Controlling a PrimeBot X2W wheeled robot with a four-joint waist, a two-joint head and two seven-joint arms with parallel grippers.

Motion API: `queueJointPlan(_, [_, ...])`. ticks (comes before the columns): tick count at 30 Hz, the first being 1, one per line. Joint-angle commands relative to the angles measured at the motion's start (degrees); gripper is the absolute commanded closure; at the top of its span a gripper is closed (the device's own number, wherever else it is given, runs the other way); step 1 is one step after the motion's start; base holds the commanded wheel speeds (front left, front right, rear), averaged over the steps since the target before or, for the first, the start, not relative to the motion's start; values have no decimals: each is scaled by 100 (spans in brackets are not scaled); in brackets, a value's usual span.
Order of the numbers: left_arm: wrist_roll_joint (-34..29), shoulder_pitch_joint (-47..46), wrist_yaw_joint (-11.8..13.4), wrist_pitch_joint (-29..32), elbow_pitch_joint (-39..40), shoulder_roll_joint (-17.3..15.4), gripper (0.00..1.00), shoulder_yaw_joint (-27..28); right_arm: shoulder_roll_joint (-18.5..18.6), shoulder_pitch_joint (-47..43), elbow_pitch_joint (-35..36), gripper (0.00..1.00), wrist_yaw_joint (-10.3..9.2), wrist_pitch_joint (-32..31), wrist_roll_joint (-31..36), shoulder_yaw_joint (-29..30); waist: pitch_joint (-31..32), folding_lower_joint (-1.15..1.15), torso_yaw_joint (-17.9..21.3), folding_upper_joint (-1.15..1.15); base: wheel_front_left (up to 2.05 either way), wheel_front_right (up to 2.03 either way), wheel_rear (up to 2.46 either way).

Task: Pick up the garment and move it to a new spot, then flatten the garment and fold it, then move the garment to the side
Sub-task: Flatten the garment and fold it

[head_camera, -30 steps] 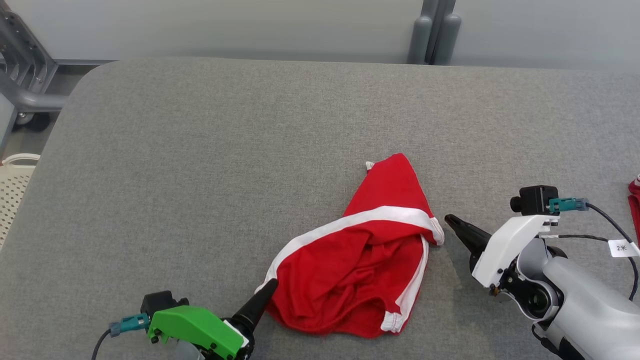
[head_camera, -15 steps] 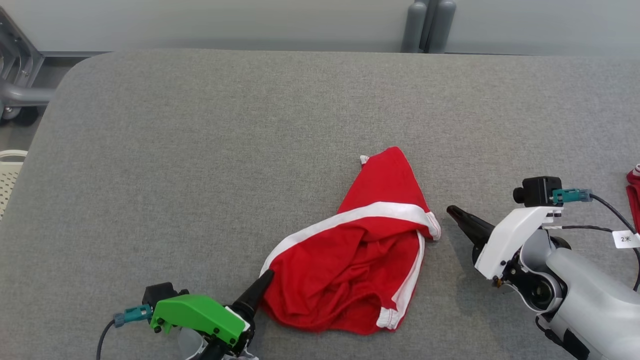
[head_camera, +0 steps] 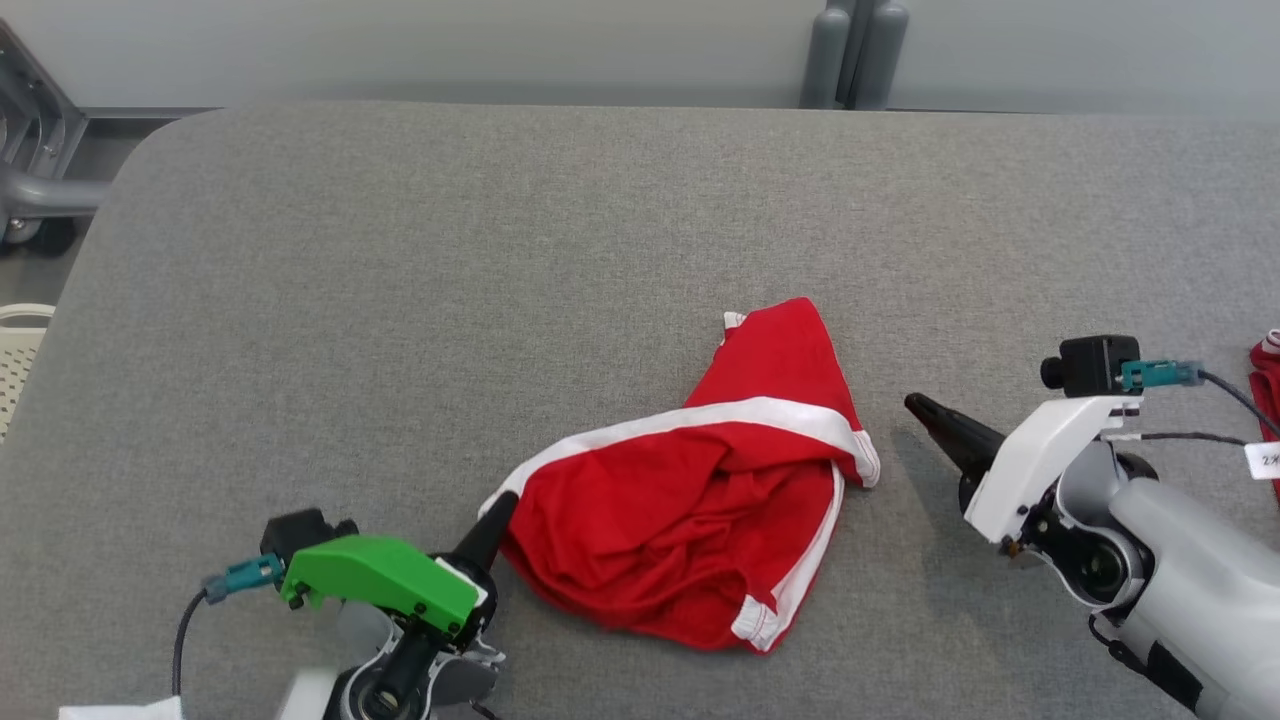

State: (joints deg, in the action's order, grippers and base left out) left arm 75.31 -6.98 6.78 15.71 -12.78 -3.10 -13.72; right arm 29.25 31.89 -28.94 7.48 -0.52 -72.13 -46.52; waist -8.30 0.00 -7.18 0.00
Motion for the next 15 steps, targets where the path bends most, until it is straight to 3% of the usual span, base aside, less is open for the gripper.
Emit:
queueJointPlan(1, [-93,-227,-85,37,175,-136,100,-39,150,184,136,100,2,-71,-76,40,-40,0,-5,0,0,0,0])
queueJointPlan(9, [-580,-926,38,449,1342,-737,100,-192,895,1076,750,100,2,-385,-145,375,-253,0,-28,0,0,0,0])
queueJointPlan(15, [-633,-1170,431,833,2205,-1104,100,-78,1343,1564,1432,100,2,-668,-44,535,-430,0,88,0,0,0,0])
